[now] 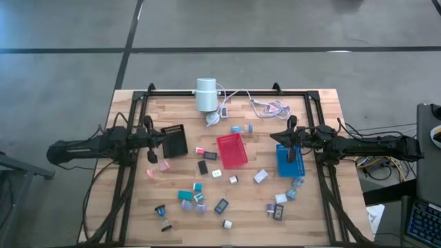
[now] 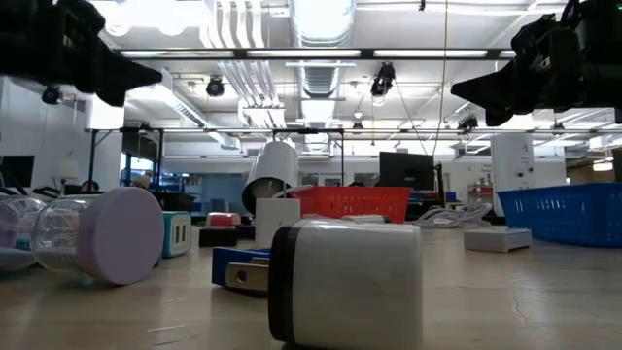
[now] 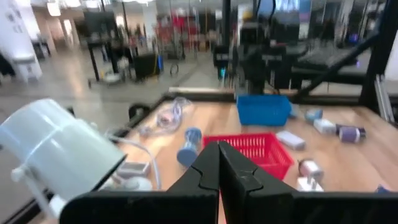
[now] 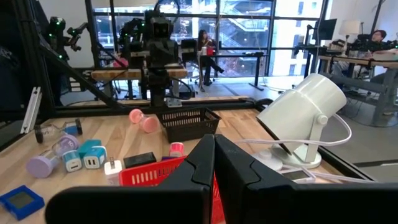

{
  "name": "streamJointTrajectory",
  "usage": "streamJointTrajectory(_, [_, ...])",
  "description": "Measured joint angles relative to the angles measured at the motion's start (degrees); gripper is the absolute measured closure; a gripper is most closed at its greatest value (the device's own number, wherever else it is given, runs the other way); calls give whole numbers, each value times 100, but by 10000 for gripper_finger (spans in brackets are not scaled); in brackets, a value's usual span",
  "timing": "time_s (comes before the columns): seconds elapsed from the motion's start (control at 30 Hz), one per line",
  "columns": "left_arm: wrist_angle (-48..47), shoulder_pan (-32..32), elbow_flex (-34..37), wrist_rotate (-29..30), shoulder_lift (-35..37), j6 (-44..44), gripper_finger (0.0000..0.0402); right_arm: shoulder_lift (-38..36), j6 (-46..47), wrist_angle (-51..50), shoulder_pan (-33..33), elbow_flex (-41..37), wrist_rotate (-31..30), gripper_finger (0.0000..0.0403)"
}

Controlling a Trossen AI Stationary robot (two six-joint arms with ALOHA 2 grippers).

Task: Pick & Place Office items
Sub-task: Put the pink hourglass into the blue bin

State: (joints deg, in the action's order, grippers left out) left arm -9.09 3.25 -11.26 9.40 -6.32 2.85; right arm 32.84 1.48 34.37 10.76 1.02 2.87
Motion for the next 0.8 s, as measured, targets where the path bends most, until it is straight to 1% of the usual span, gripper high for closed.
streamJointTrajectory(0.1, [-681,0,-692,195,-280,-340,399,0,-92,1,2,0,-1,394])
streamJointTrajectory(0.2, [-1595,0,-1364,326,-730,-871,400,0,-268,7,0,0,-30,394])
streamJointTrajectory(0.3, [-1911,-4,-1959,346,-1265,-1177,400,0,-293,2,2,0,-157,394])
streamJointTrajectory(0.37, [-2053,-11,-2313,293,-1674,-1232,400,0,-302,-11,2,2,-155,394])
streamJointTrajectory(0.43, [-2405,-10,-2755,265,-2134,-1316,401,0,-364,-17,2,2,-158,394])
streamJointTrajectory(0.57, [-3971,-11,-3813,265,-3153,-1884,401,-4,-393,44,2,2,-160,394])
streamJointTrajectory(0.63, [-4751,-11,-4227,263,-3617,-2345,401,-4,-362,44,2,2,-160,394])
streamJointTrajectory(0.7, [-5262,-15,-4454,265,-4014,-2787,401,-4,-395,44,2,2,-160,394])
streamJointTrajectory(0.8, [-5481,-49,-4429,251,-4461,-3169,401,-4,-442,33,2,2,-157,394])
